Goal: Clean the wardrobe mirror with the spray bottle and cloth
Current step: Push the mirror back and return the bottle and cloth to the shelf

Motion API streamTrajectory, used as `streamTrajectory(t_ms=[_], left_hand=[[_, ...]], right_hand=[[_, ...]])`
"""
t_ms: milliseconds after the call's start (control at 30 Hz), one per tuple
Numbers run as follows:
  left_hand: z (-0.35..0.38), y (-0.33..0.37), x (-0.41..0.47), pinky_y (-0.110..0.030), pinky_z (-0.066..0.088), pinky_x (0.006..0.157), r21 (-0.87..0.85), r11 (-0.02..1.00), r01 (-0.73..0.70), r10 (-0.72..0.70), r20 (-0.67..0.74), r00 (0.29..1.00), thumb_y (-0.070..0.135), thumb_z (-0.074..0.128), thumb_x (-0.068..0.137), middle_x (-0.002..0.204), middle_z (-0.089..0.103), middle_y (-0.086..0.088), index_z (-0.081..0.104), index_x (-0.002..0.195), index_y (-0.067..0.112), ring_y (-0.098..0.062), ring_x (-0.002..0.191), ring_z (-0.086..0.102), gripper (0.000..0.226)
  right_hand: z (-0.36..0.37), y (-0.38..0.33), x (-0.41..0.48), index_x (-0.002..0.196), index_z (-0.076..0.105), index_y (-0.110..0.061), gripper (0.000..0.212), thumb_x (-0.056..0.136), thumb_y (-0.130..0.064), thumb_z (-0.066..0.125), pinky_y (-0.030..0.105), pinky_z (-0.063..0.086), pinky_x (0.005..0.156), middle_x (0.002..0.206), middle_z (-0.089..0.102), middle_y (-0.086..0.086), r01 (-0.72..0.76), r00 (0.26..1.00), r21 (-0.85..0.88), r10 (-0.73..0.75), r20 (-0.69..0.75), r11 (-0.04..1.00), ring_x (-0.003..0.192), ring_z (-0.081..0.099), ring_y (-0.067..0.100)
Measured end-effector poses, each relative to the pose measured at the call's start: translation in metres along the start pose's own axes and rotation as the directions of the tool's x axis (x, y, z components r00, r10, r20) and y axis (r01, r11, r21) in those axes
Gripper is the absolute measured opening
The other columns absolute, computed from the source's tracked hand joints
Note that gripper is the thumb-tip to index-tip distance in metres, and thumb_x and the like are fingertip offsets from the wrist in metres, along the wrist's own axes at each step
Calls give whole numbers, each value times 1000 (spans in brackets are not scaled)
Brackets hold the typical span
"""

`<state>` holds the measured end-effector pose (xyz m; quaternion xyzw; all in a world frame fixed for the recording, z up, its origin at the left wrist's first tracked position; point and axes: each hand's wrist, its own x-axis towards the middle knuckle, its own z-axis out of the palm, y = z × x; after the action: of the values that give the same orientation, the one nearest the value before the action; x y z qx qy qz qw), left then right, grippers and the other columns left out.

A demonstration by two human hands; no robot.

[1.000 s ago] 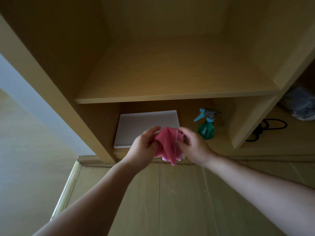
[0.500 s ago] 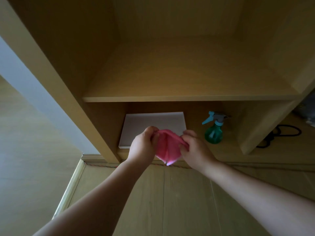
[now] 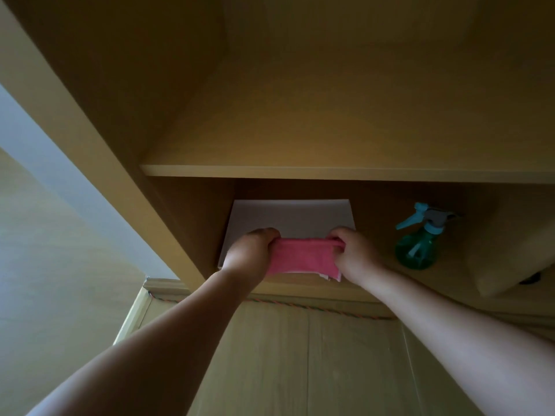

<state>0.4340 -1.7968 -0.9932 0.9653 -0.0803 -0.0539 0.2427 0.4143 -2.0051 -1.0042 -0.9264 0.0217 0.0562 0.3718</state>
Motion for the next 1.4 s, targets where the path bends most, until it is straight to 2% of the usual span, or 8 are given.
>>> streamTrajectory(t_ms=[133,300,433,600,800,1067,1300,1400], left_hand=[[13,-16,26,-27,47,86,-37,999,21,-23,-49,999,2,47,92,121,61,-6,56,125,18,-23,104,61,38],[26,-26,40,-21,34,94,8,998,62,-62,-65,996,3,49,92,136,46,-10,46,135,11,-23,120,51,44],[42,-29,37,-31,39,101,117,993,29,-34,40,999,8,44,92,138,48,-7,46,136,14,-24,120,52,44],[66,-34,35,-36,39,102,251,965,-76,27,193,981,33,36,99,141,47,-3,54,129,20,-24,125,46,37],[78,-49,45,-43,18,115,370,916,-151,49,271,961,33,25,102,158,16,-4,20,150,14,-23,145,12,52],[82,-56,72,-46,12,115,321,947,-35,-50,252,966,36,23,102,160,1,-6,8,152,16,-27,145,4,56],[85,-71,65,-42,17,114,139,988,61,-85,176,981,31,39,99,159,-3,-16,14,151,26,-37,142,16,59],[85,-72,60,-41,12,117,182,983,18,-52,183,982,28,36,100,159,2,-15,14,152,25,-28,146,6,56]], right_hand=[[12,10,28,98,57,-22,14,98,-12,47,38,58,69,94,60,0,-50,998,-45,48,-51,998,83,62,18],[24,21,57,121,56,-18,31,95,-4,46,30,50,76,116,61,7,-80,992,-93,69,-109,993,92,55,17],[40,32,53,143,44,-18,51,95,-4,46,28,40,101,145,45,7,-28,999,-186,32,20,982,128,47,25],[54,38,46,143,44,-14,43,102,-24,37,28,26,112,153,36,6,154,965,-342,-66,254,927,140,33,23],[58,38,63,152,20,-9,52,104,-29,27,35,15,118,160,15,10,192,930,-497,4,367,846,147,12,26],[53,44,95,154,2,-12,68,100,-29,40,43,11,119,162,-7,6,219,919,-643,66,389,734,148,-7,28],[61,47,90,151,20,-23,56,101,-41,37,44,22,113,159,2,21,38,974,-734,138,177,678,135,25,47],[64,50,85,152,17,-26,54,102,-42,30,45,18,114,160,3,20,32,974,-733,142,174,679,136,23,45]])
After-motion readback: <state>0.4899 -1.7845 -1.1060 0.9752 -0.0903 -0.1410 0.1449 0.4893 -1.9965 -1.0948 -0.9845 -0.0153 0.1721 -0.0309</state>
